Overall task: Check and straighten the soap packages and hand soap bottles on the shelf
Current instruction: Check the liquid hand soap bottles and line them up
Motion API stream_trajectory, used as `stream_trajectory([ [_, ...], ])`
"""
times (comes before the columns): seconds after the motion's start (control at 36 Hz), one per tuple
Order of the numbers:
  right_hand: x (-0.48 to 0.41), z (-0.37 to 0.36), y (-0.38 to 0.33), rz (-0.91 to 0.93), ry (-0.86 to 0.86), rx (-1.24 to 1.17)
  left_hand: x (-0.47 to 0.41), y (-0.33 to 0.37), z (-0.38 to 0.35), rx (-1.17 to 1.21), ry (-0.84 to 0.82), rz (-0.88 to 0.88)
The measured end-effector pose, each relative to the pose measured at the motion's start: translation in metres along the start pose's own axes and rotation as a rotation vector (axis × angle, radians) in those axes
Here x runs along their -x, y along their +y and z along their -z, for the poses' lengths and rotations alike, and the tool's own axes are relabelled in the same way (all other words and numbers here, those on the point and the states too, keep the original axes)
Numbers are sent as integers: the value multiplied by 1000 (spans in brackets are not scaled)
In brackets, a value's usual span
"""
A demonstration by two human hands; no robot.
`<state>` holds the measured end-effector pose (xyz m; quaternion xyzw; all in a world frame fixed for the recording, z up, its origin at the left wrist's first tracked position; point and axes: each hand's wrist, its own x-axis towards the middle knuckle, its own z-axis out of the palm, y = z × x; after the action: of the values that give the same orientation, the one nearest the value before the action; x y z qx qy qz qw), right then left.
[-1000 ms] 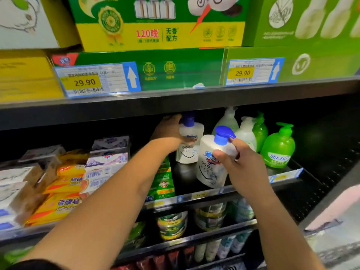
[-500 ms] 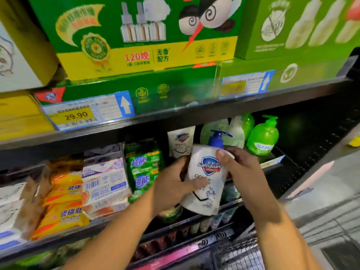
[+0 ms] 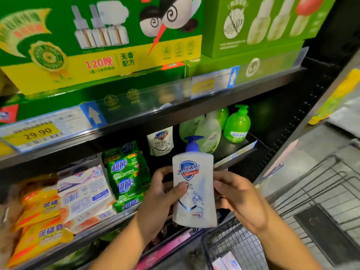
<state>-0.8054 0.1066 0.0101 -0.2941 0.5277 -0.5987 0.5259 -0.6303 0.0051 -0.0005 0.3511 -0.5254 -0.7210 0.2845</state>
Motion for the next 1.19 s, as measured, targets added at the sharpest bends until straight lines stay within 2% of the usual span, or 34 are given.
stream_trajectory([
  [0.08, 3, -1, -2, 43, 32, 11, 6, 3, -8, 52, -7, 37],
  [0.17, 4, -1, -4, 69, 75, -4, 10, 5, -15, -51, 9, -1],
  [0.22, 3, -6, -6, 59, 86, 21, 14, 6, -21, -95, -49, -10],
  [0.33, -3, -20, -3, 9, 114, 114, 16, 2, -28, -5, -158, 81],
  [0.42, -6, -19, -4, -3, 134, 88, 12, 2, -23, 22, -114, 106],
  [0.5, -9, -12, -9, -3, 113, 237, 10, 3, -20, 61, -52, 131],
  [0.64, -11, -11, -11, -64, 96, 388, 10, 8, -17, 287, -13, 210],
  [0.78, -7, -17, -12, -78, -4, 215, 8, 11, -11, 331, -49, 191],
  [0.86, -9, -17, -10, -11, 99, 174, 5, 14, -9, 182, 9, 134],
  [0.94, -11, -11, -9, 20, 195, 107, 2, 17, -8, 135, 93, 85],
  [1.08, -13, -11, -7, 58, 172, -36, 0, 18, -5, 139, 181, 54],
  [1.19, -15, -22, -3, 71, 157, -52, 2, 16, -5, 45, 157, 64],
])
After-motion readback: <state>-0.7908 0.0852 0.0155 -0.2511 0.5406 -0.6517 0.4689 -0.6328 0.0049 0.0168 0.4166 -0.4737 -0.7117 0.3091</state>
